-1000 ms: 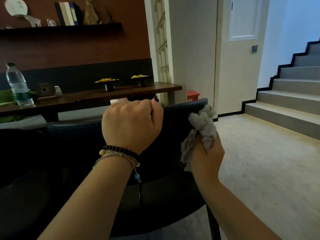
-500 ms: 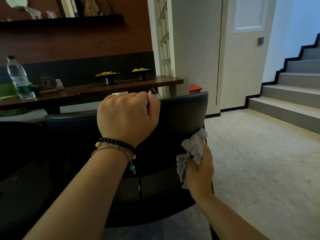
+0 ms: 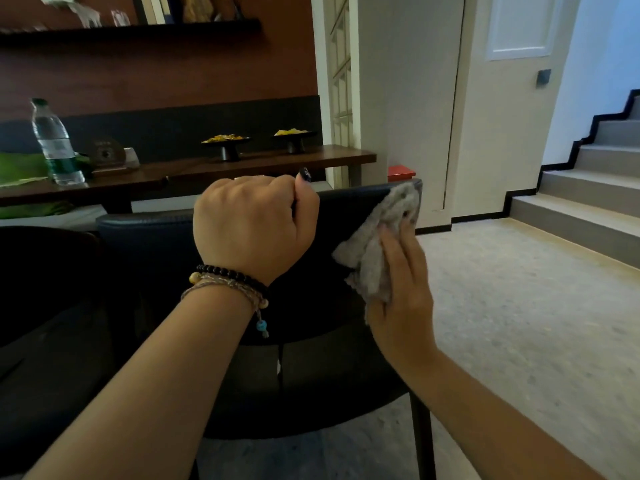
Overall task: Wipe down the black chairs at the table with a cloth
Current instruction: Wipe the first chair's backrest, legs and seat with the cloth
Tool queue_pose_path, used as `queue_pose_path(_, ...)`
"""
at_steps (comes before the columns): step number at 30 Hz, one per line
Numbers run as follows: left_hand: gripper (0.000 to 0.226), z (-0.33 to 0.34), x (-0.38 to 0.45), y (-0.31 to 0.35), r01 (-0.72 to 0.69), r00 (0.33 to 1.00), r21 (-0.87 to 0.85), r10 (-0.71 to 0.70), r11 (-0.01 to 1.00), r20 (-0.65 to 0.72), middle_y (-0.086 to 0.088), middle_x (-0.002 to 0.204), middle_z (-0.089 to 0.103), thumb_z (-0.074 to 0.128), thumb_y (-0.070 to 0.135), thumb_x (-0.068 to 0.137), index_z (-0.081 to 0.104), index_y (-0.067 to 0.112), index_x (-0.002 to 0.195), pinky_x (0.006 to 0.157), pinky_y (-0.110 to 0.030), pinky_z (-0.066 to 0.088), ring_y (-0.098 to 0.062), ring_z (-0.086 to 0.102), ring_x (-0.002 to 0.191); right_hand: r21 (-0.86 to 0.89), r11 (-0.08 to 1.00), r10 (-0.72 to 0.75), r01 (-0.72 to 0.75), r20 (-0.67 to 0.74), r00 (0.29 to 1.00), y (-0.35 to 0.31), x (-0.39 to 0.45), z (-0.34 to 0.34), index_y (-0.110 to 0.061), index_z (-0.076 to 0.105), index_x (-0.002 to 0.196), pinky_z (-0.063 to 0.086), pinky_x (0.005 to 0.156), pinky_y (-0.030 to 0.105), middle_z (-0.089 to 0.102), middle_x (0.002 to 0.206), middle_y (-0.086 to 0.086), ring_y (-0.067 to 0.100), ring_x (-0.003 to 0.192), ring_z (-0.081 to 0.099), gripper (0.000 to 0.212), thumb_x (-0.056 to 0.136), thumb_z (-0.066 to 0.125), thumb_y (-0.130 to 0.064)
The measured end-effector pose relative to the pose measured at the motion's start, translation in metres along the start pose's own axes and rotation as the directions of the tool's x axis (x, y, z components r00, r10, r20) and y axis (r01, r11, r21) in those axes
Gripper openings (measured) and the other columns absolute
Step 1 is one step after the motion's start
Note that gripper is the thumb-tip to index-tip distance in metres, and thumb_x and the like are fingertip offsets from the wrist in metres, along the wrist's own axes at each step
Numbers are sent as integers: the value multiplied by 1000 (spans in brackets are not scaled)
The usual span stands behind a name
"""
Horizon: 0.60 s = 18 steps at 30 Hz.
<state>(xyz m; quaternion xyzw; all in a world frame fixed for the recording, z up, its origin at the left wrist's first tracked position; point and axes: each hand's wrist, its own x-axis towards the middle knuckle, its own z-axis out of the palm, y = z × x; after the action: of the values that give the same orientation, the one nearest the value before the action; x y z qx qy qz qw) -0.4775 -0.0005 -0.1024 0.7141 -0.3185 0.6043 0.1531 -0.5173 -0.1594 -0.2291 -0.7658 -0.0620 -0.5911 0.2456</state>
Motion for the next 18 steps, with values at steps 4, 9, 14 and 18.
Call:
queue_pose_path(4,47,1,1,0,11,1000,-14,-11,1000,-10,8,43,35,43,25,97,46,18,50,50,-13,21,-11,28,37,1,988,-151,152,137,979,16,-2,-18,-9,36,140,35,115,39,29,151,22,39,140,31,56,90,60,-2)
queue_pose_path(9,46,2,2,-1,-7,998,-19,5,1000,-58,9,44,32,45,24,97,41,22,51,51,-11,18,-9,25,37,126,992,-9,25,-131,991,-2,49,-16,9,47,133,30,117,40,31,148,29,36,141,30,45,96,55,-15)
queue_pose_path(14,44,1,2,1,-7,998,9,7,1000,-60,11,46,28,45,25,97,36,26,54,50,-12,12,-2,14,40,363,921,203,-143,-133,970,-38,47,-8,-34,52,130,35,112,39,32,147,19,25,136,36,43,88,50,-33)
queue_pose_path(18,44,1,1,0,-3,998,14,4,1000,-68,11,47,28,45,26,97,36,25,54,51,-13,12,-7,18,40,484,773,501,-410,-68,863,-37,65,-14,-39,59,114,47,103,36,48,132,2,11,119,50,25,89,57,-36)
